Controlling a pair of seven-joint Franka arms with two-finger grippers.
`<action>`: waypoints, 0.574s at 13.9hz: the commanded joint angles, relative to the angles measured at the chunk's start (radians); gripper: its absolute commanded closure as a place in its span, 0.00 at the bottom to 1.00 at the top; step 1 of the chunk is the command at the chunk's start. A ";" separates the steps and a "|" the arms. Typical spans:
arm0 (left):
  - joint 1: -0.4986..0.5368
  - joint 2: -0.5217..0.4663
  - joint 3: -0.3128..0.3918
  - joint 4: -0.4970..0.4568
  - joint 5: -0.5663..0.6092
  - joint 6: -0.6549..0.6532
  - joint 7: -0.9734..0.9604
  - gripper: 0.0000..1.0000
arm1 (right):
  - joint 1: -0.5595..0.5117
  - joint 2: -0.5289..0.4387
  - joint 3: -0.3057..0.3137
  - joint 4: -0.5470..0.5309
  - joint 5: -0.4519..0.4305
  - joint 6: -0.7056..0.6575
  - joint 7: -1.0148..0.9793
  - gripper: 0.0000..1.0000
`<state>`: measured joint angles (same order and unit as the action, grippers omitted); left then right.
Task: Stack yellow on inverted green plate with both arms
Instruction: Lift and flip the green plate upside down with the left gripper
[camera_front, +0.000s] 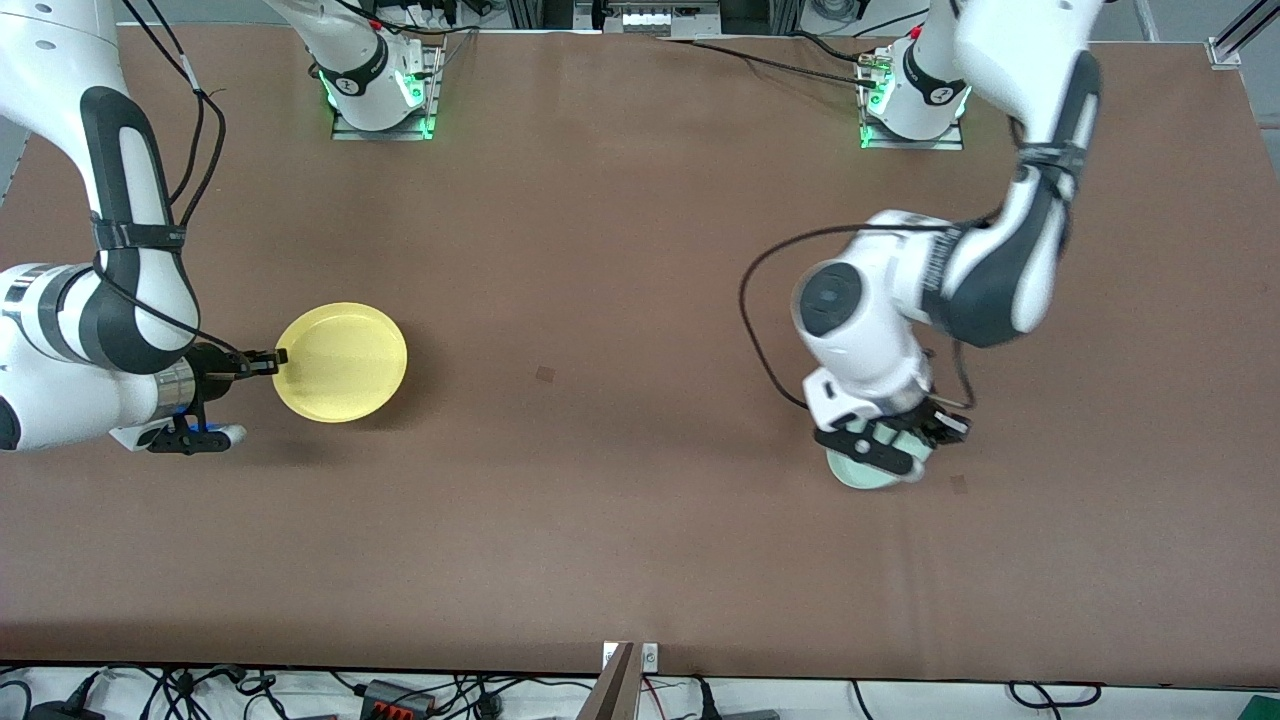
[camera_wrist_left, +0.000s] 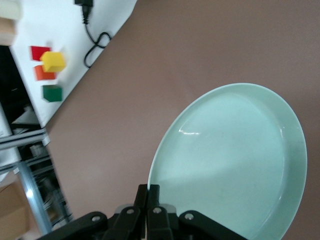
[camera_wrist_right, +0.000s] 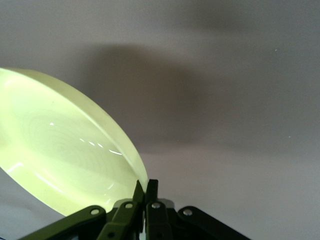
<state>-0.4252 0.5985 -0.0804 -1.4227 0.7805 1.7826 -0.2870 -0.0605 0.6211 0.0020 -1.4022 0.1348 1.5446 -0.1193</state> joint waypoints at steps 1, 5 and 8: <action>-0.148 0.081 0.021 0.024 0.188 -0.110 -0.209 0.98 | -0.004 -0.004 0.003 0.000 0.016 -0.014 -0.017 1.00; -0.286 0.165 0.019 0.031 0.302 -0.215 -0.441 0.98 | 0.001 -0.004 0.004 0.003 0.014 -0.012 -0.017 1.00; -0.340 0.204 0.019 0.030 0.309 -0.238 -0.567 0.96 | 0.010 -0.006 0.004 0.006 0.012 -0.012 -0.019 1.00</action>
<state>-0.7411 0.7779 -0.0751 -1.4213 1.0626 1.5658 -0.7989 -0.0564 0.6212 0.0034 -1.4023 0.1348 1.5446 -0.1235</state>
